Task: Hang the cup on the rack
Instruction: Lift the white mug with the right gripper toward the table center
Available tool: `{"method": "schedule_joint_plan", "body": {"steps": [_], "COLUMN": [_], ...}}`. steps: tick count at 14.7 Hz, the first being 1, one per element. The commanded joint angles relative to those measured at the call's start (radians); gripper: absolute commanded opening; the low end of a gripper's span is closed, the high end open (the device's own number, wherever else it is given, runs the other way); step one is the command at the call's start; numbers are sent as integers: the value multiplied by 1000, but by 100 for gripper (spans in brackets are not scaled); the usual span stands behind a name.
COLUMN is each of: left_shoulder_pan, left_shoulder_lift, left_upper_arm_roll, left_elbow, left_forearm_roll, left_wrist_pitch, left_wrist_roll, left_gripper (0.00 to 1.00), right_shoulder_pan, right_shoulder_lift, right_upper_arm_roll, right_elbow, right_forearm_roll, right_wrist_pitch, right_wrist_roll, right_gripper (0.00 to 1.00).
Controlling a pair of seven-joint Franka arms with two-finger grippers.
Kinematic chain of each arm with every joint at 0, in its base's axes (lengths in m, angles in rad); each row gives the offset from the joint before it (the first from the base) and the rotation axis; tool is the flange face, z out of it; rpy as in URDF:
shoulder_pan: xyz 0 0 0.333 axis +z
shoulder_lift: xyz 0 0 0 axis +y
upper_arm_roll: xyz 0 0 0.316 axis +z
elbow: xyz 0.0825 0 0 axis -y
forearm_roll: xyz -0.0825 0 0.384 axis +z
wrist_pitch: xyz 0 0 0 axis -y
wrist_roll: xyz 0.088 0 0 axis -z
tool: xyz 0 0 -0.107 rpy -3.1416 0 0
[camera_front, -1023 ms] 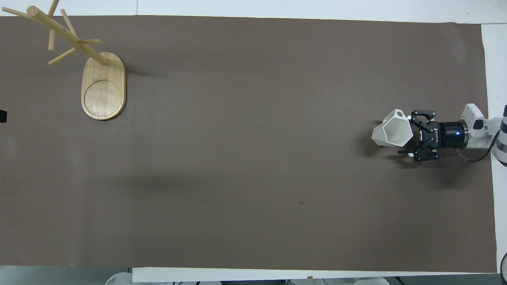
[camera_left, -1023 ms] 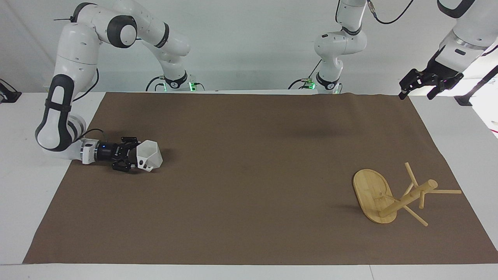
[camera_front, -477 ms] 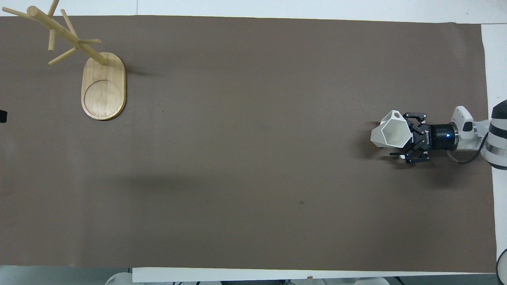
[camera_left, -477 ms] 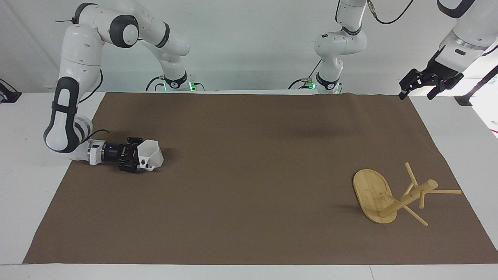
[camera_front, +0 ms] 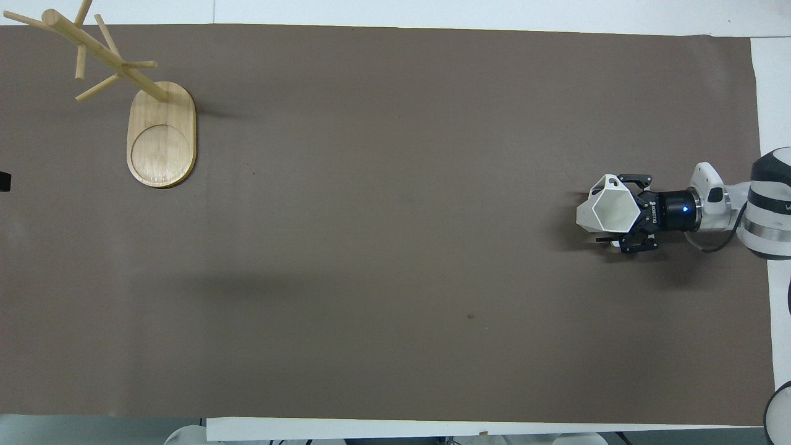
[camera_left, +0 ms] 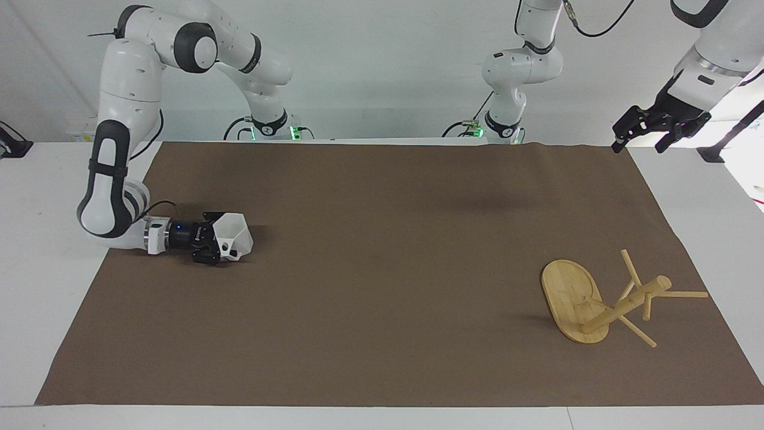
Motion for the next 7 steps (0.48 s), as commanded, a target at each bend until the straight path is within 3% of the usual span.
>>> {"method": "schedule_joint_plan", "body": {"steps": [1,3,4,5,7], "left_shoulder_pan": [-9,-8,-8,-9,-9], "left_shoulder_lift": [-25,-25,-25,-25,-25], "left_upper_arm_roll": [10,10,10,10,10], "left_elbow": [-29,-27,-27,-29,-27], "left_forearm_roll": [5,5,5,5,5], "left_wrist_pitch": [10,10,10,10,10], "left_wrist_roll": [12,12,12,12,12], "left_gripper": [100,100,100,100,100], "right_shoulder_pan": [1,8,20,23,34], "right_shoulder_lift": [-29,-29,-29,-29,-30], "right_upper_arm_roll": [1,1,1,1,2], "right_elbow": [-39,-40,-39,-37,-34], "right_forearm_roll": [24,24,24,24,24], "right_wrist_pitch": [23,23,23,26,26], "right_wrist_roll": [-23,-23,-23,-16,0], "right_gripper": [99,84,58,42,27]}}
